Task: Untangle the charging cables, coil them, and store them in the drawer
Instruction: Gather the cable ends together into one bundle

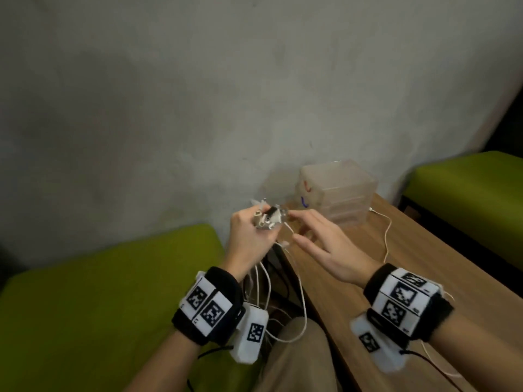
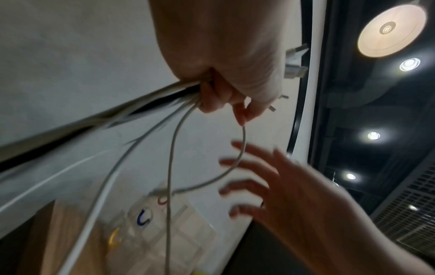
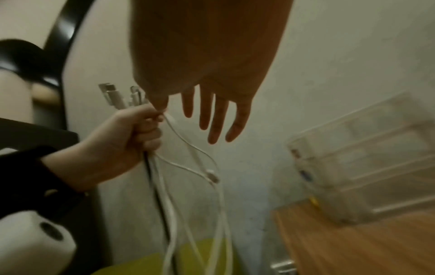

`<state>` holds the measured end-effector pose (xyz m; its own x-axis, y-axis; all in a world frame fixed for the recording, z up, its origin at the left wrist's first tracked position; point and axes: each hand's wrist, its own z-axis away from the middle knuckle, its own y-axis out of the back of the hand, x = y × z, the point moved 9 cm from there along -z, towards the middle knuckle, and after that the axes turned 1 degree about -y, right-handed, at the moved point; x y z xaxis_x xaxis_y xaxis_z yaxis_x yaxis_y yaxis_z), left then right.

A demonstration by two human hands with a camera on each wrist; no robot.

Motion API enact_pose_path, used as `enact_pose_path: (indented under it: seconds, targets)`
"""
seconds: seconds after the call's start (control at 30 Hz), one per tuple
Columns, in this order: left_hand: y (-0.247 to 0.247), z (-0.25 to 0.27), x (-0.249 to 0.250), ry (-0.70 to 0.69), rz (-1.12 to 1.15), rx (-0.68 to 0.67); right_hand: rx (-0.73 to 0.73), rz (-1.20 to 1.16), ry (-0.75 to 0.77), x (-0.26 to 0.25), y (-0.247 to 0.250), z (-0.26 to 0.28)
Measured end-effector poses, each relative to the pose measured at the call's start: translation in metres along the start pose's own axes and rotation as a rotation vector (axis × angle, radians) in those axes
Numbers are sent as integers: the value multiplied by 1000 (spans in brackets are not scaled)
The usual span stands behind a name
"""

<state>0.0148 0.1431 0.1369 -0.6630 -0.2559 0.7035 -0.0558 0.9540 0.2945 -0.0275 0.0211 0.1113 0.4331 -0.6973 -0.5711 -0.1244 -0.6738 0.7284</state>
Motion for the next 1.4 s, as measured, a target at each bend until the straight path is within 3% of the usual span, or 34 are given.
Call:
enact_pose_path:
  seconds: [0.27,0.5,0.6,0.7,0.73,0.83,0.97,1.07,1.2,1.3,1.4]
  targets:
    - [-3,16,10,6,27,4,116,-59,51,-18,-33,3]
    - [4,14,5,16,41,46,-83,-159,-47,-12,-87,10]
    - [20,16,8,-20,12,154,-119,-89,-46,-10,-93,13]
    - [29,16,1,-5,-7,225,69,-83,-56,-6,-71,11]
    - [25,17,-1,8,1,202,114,-87,-41,-7,-67,9]
    - [1,29,0,11,73,71,28,-102,-14,-13,-81,5]
    - [-23,45,2,26,162,-89,70,-194,-78,-6,-85,14]
    - [-25,47,-4,43,134,-145,22,-192,-144,3,-88,16]
    - [-11,43,-17,68,67,-15,-110,-133,-141,5,-99,11]
    - [-10,47,-16,72,58,39,43,-241,-100,1,-85,11]
    - [-19,51,-15,114,69,9,28,-296,-152,1,-89,16]
